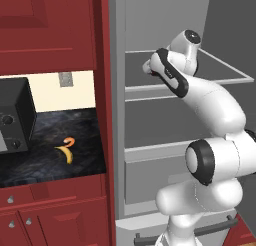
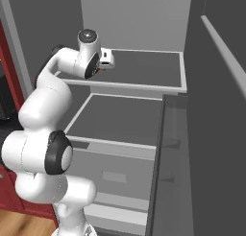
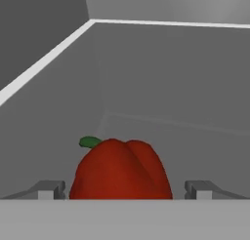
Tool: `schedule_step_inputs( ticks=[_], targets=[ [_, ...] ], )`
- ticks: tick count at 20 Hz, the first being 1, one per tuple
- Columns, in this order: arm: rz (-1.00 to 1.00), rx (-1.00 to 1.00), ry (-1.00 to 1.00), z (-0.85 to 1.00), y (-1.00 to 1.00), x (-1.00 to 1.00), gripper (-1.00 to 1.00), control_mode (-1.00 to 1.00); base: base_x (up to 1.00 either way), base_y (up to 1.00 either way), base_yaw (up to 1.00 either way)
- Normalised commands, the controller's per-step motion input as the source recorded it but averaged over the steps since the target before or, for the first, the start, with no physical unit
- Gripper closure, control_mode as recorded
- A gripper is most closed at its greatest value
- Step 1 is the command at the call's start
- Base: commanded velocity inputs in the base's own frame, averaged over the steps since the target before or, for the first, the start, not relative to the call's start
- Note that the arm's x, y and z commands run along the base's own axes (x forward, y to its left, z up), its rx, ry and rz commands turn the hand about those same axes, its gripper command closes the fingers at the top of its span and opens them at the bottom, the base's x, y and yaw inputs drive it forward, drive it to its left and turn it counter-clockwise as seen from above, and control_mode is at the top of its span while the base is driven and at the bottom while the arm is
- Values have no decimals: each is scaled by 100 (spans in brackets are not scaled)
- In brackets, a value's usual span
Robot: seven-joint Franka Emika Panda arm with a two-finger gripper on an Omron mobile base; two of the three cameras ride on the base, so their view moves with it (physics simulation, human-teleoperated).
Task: Open the fridge, remove the banana, bell pepper, and shrimp, and place them on any counter.
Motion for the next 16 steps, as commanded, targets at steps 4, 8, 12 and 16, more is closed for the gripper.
schedule_step_inputs(
  ticks=[4,8,12,16],
  targets=[
    [0,0,0,-17,1,0,100,-100,0,0,0],
    [0,0,0,0,0,0,100,-100,0,0,0],
    [-2,0,-20,0,0,-85,100,-100,0,0,0],
    [0,0,-36,9,1,-100,100,-100,0,0,0]
  ],
)
